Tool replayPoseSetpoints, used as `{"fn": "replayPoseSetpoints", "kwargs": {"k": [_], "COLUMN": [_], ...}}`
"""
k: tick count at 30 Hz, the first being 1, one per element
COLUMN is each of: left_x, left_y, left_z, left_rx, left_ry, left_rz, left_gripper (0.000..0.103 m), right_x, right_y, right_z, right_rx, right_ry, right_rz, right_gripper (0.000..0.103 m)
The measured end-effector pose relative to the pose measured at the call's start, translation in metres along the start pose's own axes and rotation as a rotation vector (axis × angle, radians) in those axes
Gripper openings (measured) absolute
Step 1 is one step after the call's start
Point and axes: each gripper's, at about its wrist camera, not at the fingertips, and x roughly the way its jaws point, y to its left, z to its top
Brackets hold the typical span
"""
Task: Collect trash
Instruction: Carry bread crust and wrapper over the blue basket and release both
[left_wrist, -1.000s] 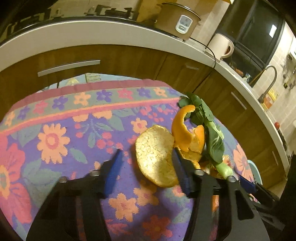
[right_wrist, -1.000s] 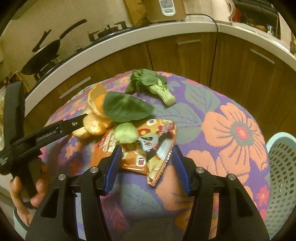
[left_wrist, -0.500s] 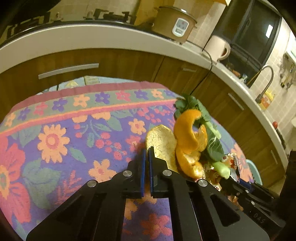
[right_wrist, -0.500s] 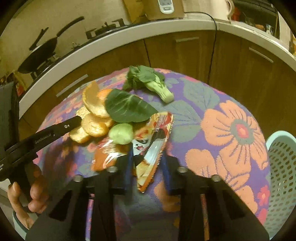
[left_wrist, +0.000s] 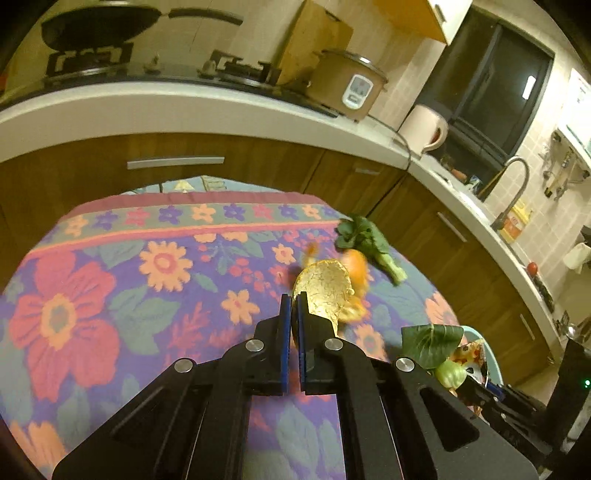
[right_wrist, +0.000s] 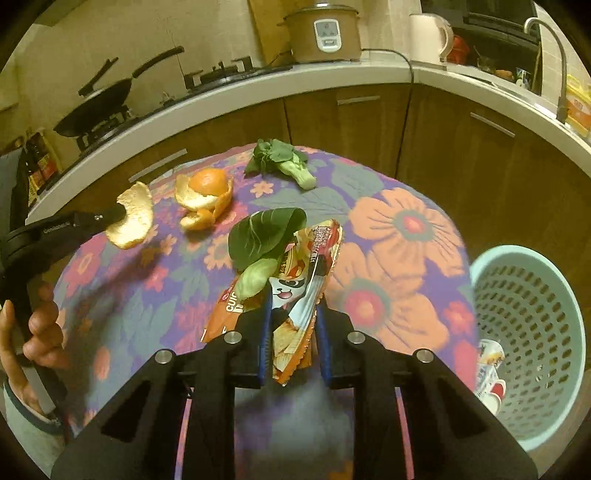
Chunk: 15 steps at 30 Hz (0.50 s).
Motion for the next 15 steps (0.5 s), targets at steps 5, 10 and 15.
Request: {"fn": "replayPoseSetpoints", "kwargs": {"k": [5, 10, 15], "left_x": [-0.027, -0.037, -0.037], "left_y": [-0.019, -0.039, -0.056], "left_z": [-0.014, -0.025, -0.035], "left_rx": [0.027, 0.055, 0.091], "left_ry": [-0.026, -0.027, -0.015], "left_rz": [-0.055, -0.085, -0.102], "left_gripper": [0.001, 0.001, 0.001], "right_x": [-0.035, -0.033, -0.052], "right_y": [0.003, -0.001, -0.026], "right_z": [-0.013, -0.023, -0.024], "right_rx": [-0.074, -0.092, -0.024], "right_ry": [-0.064, -0.012, -0.047], "right_rz": [-0.04, -0.139, -0.093], "right_gripper": [0.018, 0.018, 0.018]}}
